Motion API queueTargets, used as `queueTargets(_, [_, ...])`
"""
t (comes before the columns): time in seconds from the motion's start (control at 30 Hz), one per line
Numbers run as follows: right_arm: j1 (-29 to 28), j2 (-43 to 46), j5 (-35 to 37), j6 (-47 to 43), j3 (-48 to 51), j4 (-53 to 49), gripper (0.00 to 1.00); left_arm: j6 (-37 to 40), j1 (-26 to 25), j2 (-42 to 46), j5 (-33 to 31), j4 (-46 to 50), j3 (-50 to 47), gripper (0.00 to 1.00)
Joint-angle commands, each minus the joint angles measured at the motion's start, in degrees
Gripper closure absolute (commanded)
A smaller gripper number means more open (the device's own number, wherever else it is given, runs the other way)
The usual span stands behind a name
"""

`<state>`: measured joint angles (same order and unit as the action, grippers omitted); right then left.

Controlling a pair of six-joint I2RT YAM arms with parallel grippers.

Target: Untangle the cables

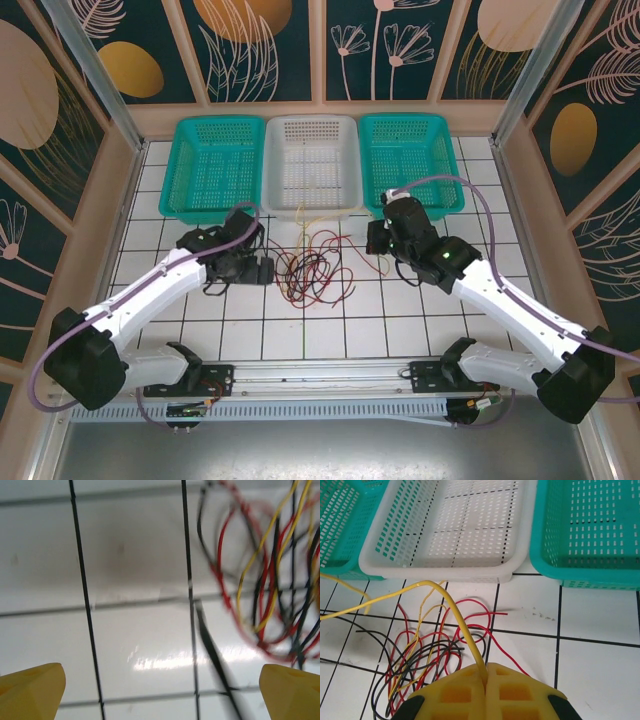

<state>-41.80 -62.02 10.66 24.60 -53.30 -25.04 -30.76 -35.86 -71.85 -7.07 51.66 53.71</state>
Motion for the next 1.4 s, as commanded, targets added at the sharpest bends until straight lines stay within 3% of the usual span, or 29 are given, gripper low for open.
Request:
queueTargets(0.0, [-0.6, 1.3, -0.6, 1.4, 2.1, 4.8, 1.0, 0.5, -2.1, -0.5, -3.5, 8.9, 1.7, 0.01])
queueTargets(0.07, [-0.8, 1.3, -1.5, 0.8, 2.7, 5.4, 1.0, 1.1, -2.6, -1.6, -1.1, 9.7, 4.5, 0.01])
queueTargets(0.17, [-1.0, 0.9, -0.7, 0.3, 2.3, 4.6, 1.0, 1.3, -2.6, 0.4, 13.2, 3.0, 6.3, 0.01])
queueTargets(0.23, [-1.0, 1.1, 0.3, -0.3, 1.8, 3.8, 1.0, -1.1, -2.5, 2.0, 18.3, -1.5, 9.9, 0.01])
queueTargets(0.4, [-1.0, 1.0, 2.0, -3.5, -1.7, 0.6, 1.0, -4.7, 3.9, 1.4, 15.6, -3.1, 26.4, 0.01])
queueTargets(0.53, [-1.3, -0.4, 4.4, -7.1, -6.3, -1.8, 1.0, -2.1, 6.1, -1.6, 11.5, -2.6, 36.3, 0.02])
queueTargets(0.63, [-2.2, -2.1, 6.5, -9.9, -10.5, -4.2, 1.0, 1.1, 6.1, -5.4, 10.9, -2.3, 40.8, 0.13])
queueTargets(0.77, [-4.3, -4.0, 9.0, -12.7, -14.9, -5.6, 1.0, 3.5, 6.1, -8.7, 15.9, -5.1, 39.2, 0.32])
queueTargets(0.93, [-6.9, -6.6, 10.1, -14.6, -18.8, -6.1, 1.0, 2.9, 6.1, -9.9, 22.0, -11.3, 34.0, 0.38])
queueTargets(1.1, [-9.0, -9.6, 12.0, -15.4, -21.9, -7.7, 1.0, 3.6, 6.1, -10.3, 22.7, -11.8, 31.8, 0.42])
queueTargets(1.27, [-9.7, -11.3, 12.8, -15.5, -23.8, -9.0, 1.0, 4.5, 6.1, -8.3, 19.2, -11.1, 28.5, 0.43])
queueTargets(1.37, [-10.0, -11.5, 12.6, -15.3, -24.1, -8.8, 1.0, 4.5, 6.1, -7.0, 16.8, -10.9, 27.6, 0.59])
